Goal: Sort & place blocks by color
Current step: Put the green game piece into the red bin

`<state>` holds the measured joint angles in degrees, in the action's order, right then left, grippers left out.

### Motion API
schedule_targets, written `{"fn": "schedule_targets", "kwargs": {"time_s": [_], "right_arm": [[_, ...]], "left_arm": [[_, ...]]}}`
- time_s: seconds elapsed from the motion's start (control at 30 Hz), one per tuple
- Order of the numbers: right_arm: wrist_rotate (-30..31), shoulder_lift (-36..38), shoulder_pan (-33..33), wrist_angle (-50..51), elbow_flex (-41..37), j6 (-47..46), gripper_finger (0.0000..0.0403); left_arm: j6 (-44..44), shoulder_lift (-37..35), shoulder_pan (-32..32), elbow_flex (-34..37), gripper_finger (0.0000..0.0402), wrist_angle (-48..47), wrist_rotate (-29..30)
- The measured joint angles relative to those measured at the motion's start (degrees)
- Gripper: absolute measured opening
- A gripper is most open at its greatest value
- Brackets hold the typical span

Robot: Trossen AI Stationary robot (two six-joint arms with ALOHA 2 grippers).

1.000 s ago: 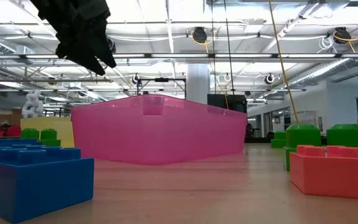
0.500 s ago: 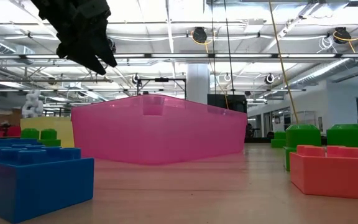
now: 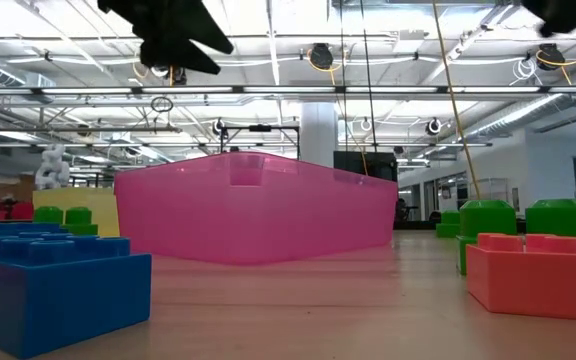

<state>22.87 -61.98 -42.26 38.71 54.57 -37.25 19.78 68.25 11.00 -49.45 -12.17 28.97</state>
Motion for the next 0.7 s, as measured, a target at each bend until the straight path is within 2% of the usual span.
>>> {"fn": "schedule_targets", "kwargs": {"time_s": [0.07, 0.23, 0.5, 0.7], "right_arm": [[2.8, -0.3, 1.2, 0.2, 0.0, 0.1, 0.0274], [1.8, -4.9, 4.7, 2.4, 0.0, -0.6, 0.0274], [-13.8, -19.2, 8.5, -4.6, 0.0, 4.4, 0.0274], [-14.6, -22.6, 9.7, -8.4, 0.0, 2.7, 0.0274]], "left_arm": [[0.0, 0.0, 0.0, 0.0, 0.0276, 0.0, -2.3], [0.8, 0.7, 1.7, 0.0, 0.0276, 0.3, -5.1], [0.4, 1.7, 3.2, 0.0, 0.0276, -0.5, -4.8], [1.5, 1.6, 2.3, 0.0, 0.0276, -0.1, -4.5]]}}
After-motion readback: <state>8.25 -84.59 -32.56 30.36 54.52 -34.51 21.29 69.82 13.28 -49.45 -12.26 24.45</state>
